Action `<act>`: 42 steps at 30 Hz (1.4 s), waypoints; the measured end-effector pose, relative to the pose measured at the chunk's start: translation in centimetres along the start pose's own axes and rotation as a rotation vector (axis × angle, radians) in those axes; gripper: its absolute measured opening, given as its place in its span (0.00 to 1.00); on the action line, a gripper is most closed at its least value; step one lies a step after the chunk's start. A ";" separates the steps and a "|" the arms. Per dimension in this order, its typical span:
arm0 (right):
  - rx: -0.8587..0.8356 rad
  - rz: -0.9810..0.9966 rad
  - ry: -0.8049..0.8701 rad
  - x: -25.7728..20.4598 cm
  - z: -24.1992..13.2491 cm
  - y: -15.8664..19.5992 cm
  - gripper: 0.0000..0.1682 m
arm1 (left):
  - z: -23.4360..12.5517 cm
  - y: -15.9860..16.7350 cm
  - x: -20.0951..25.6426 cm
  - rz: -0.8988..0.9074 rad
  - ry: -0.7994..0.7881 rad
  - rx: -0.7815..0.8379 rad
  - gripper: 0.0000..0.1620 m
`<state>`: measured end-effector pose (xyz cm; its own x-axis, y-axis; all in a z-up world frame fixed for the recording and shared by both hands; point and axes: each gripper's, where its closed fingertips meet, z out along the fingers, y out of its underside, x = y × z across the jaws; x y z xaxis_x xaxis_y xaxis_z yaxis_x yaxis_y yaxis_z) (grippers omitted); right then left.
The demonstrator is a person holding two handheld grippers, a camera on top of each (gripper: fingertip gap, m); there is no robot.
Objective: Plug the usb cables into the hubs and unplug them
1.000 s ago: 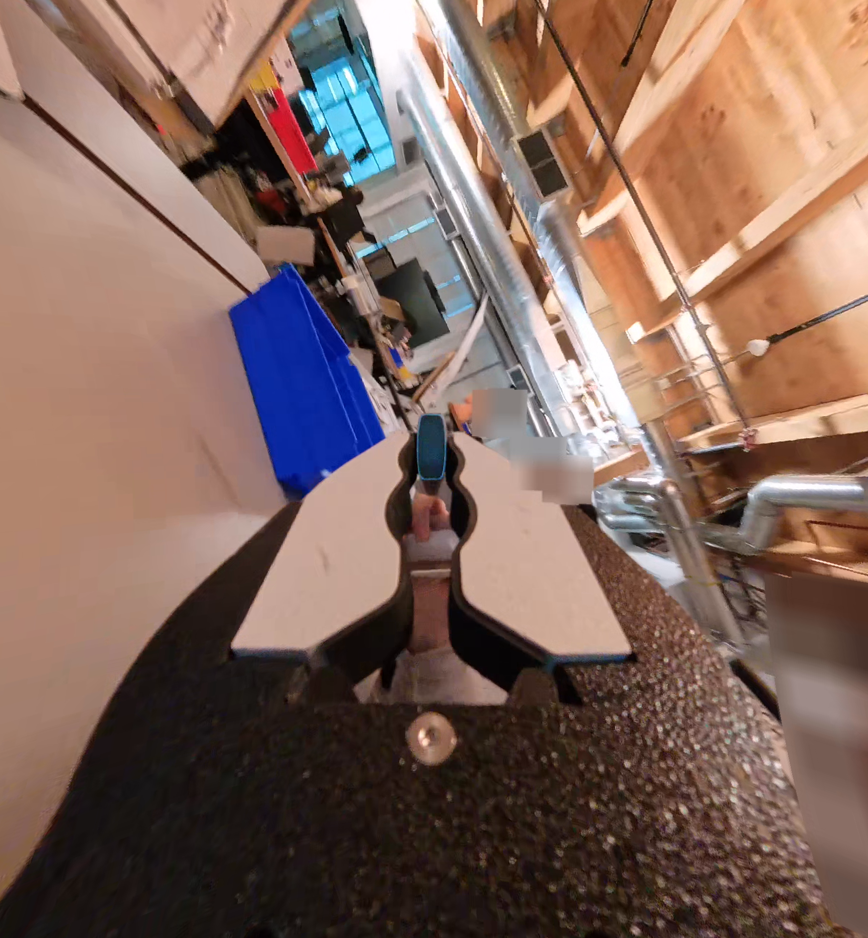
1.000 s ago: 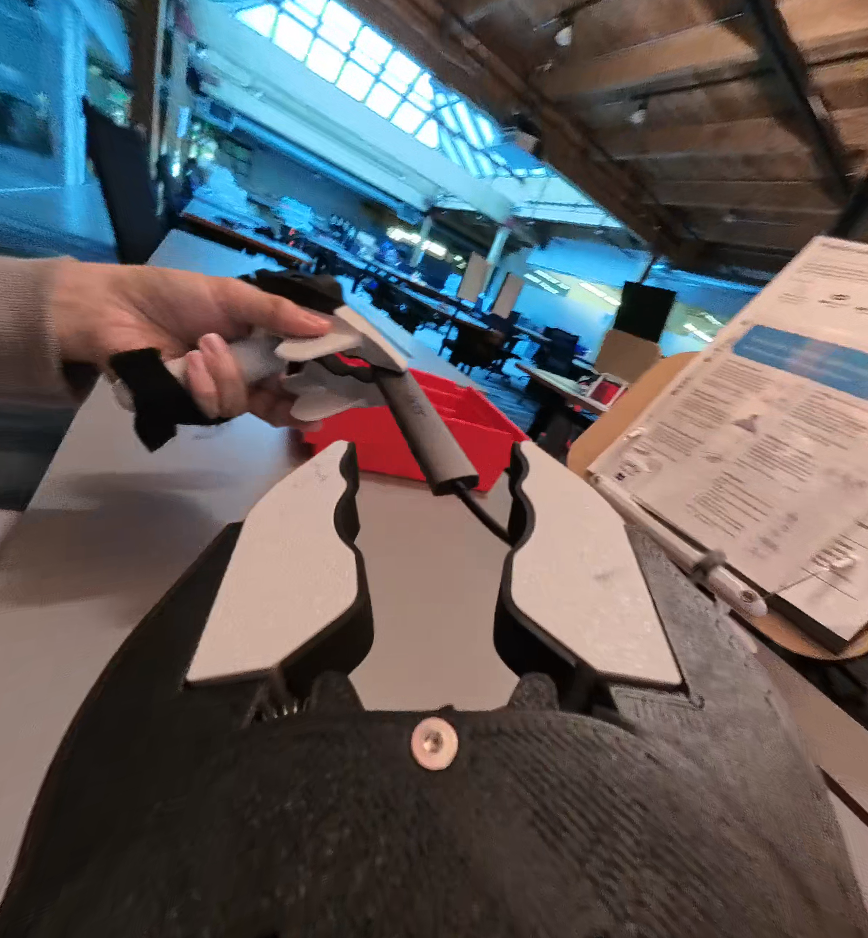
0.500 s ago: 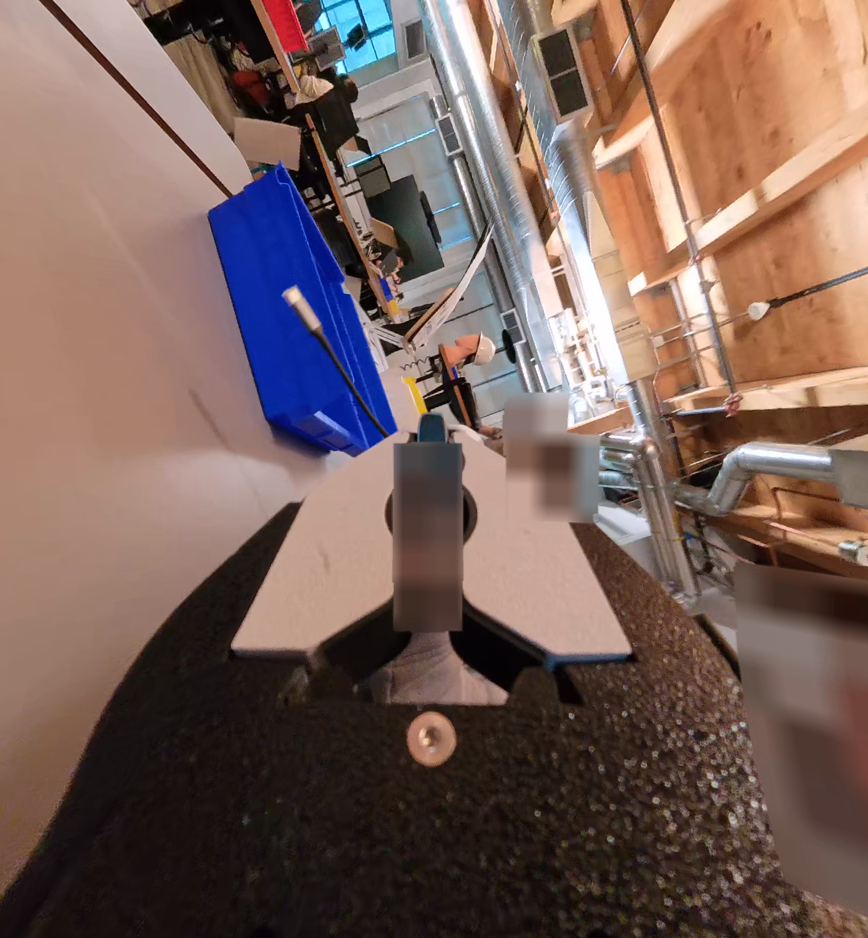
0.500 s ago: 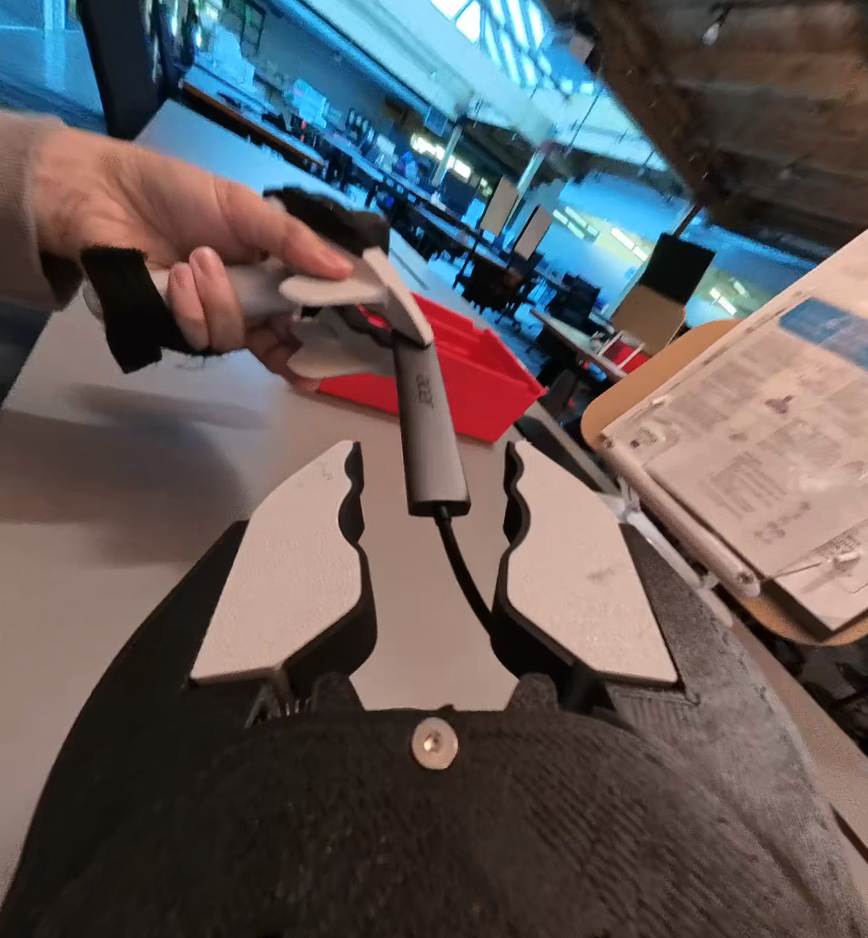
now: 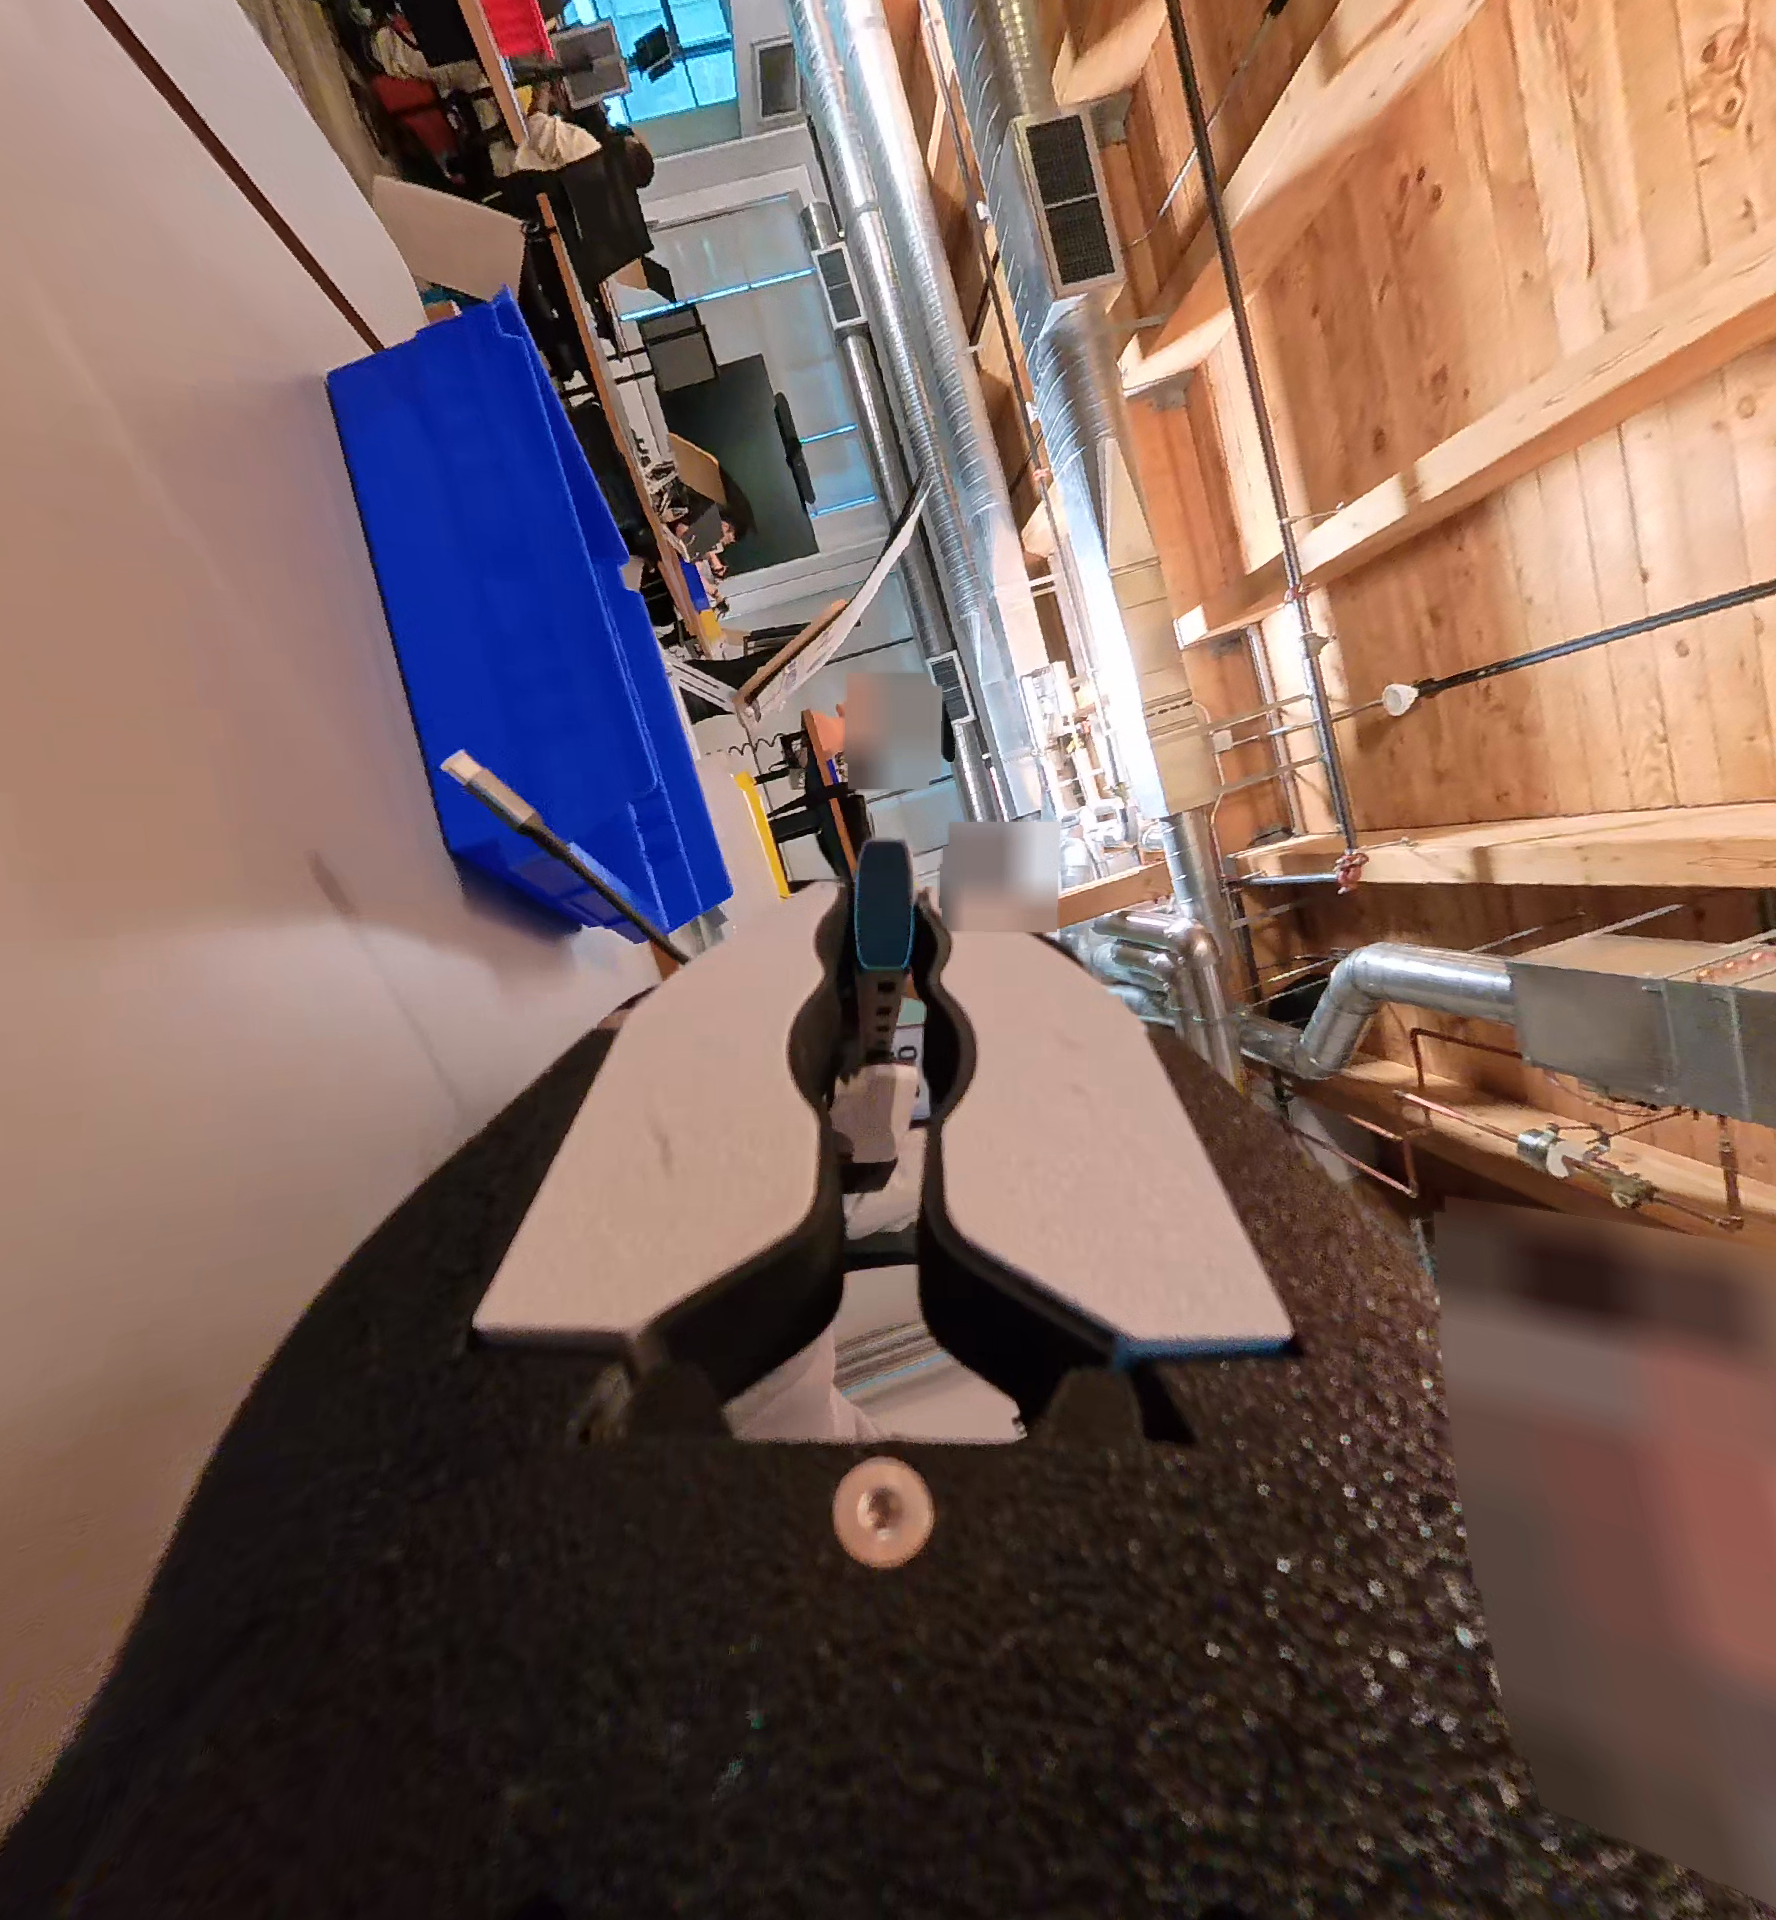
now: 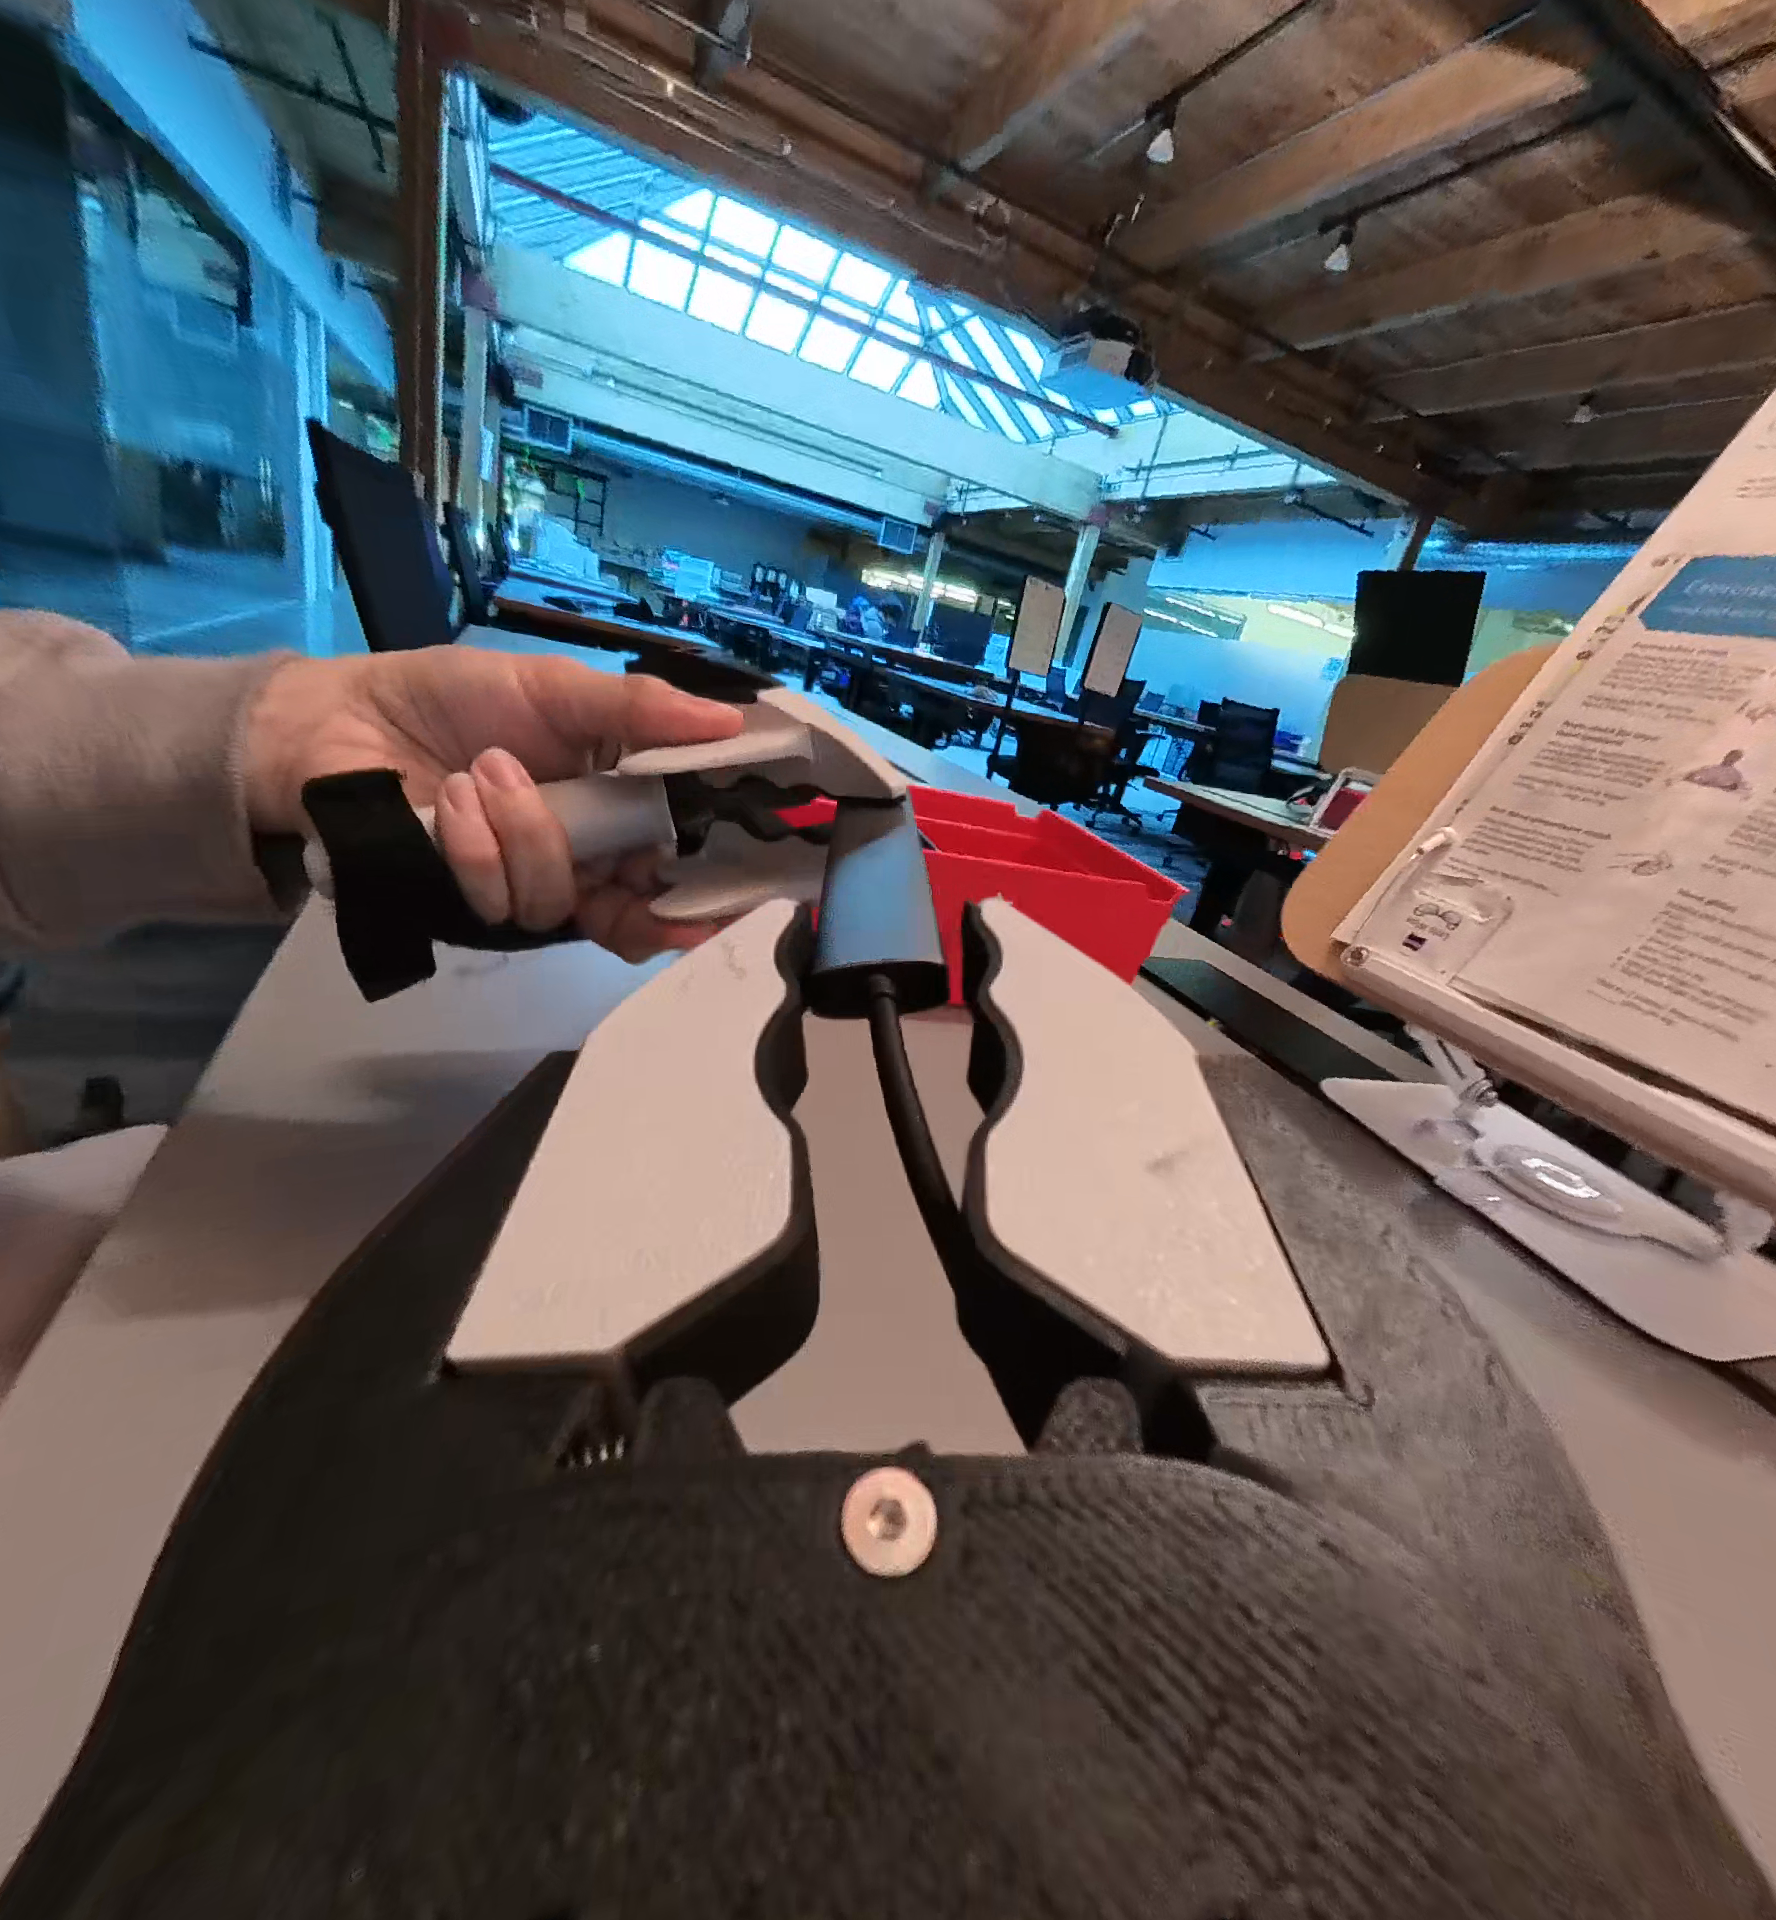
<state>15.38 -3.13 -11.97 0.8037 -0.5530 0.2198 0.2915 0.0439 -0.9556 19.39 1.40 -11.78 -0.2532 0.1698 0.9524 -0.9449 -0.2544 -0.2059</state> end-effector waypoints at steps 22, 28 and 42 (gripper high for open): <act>0.053 0.287 0.261 4.7 -1.9 3.4 0.14 | -10.0 -9.4 3.3 1.200 -0.817 0.106 0.17; 0.061 0.288 0.231 4.3 -1.6 3.8 0.14 | -22.3 -15.7 -2.2 0.888 -1.289 -0.161 0.18; 0.045 0.275 0.185 3.8 -1.2 3.9 0.14 | -17.2 -11.9 -8.0 0.848 -1.008 -0.303 0.06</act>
<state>18.91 -6.05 -15.08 0.7487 -0.6570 -0.0883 0.1027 0.2466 -0.9637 29.12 19.39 -20.83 -0.6393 -0.7337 0.2301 -0.6160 0.3095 -0.7244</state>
